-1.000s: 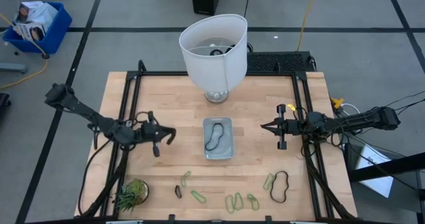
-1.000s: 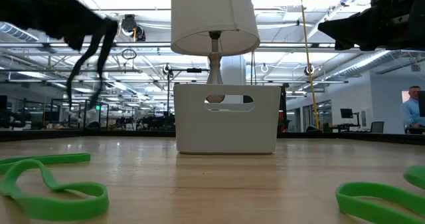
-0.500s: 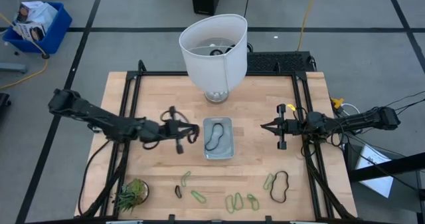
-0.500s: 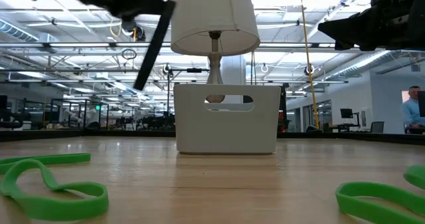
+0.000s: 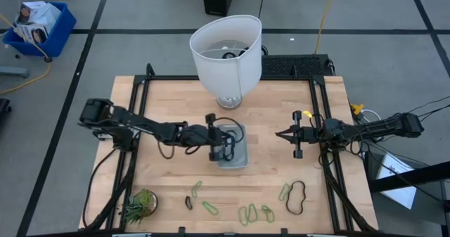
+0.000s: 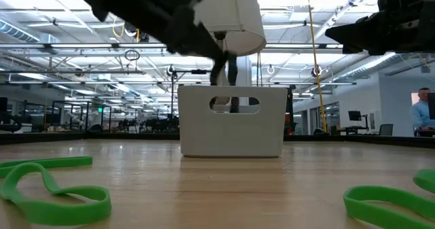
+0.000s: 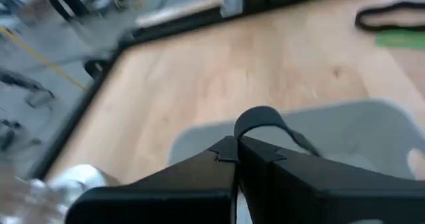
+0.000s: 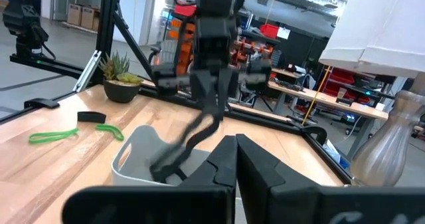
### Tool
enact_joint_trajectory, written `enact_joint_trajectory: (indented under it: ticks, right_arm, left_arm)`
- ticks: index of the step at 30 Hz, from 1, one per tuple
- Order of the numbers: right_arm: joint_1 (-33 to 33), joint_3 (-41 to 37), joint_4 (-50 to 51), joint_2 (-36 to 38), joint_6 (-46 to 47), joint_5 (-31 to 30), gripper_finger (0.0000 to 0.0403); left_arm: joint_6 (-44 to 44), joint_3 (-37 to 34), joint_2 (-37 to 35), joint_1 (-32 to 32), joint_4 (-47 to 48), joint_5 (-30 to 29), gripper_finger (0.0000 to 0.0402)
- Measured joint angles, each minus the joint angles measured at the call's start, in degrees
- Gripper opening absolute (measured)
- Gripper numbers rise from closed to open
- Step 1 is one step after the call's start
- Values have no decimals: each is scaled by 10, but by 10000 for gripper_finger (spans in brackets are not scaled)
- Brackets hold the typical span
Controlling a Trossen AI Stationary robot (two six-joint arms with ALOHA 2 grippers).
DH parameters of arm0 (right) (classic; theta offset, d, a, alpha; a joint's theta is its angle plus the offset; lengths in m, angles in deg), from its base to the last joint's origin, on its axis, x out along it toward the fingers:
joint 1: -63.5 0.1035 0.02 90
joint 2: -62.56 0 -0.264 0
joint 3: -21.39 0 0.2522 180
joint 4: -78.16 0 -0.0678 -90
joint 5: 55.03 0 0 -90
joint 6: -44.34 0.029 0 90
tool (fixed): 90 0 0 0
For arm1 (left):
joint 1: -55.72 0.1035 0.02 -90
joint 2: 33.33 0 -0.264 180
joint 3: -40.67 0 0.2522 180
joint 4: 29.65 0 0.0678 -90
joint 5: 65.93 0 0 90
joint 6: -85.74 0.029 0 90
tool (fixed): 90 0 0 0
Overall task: Pick and place rubber bands into bin
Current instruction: Put the black rubber band into the gray bin
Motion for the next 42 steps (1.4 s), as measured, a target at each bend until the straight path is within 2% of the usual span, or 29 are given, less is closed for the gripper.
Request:
enact_joint_trajectory:
  ticks: [7, 14, 19, 27, 32, 34, 37, 42]
  right_arm:
    - [0, 0, -1, 0, -10, 0, 0]
    - [0, 0, -1, 0, -10, 0, 0]
    - [0, 0, -1, 0, -10, 0, 0]
    - [0, 0, -1, 0, -10, 0, 0]
    - [0, 0, -1, 0, -10, 0, 0]
    - [0, 0, -1, 0, -10, 0, 0]
    - [0, 0, 0, -1, -10, -2, 0]
    - [0, 0, -1, -1, -12, -2, 0]
  left_arm:
    - [-12, 0, 43, 14, -5, 22, 10]
    - [-32, 0, 41, 14, -3, 25, 35]
    - [-37, 0, 40, 14, -4, 51, 95]
    - [-43, 0, 30, 12, 8, 42, 217]
    - [-34, 11, -11, -2, 57, 29, 256]
    - [-26, 23, -34, -17, 88, 14, 256]
    - [12, 30, -79, -46, 158, -31, 235]
    - [26, 33, -163, -93, 219, -109, 145]
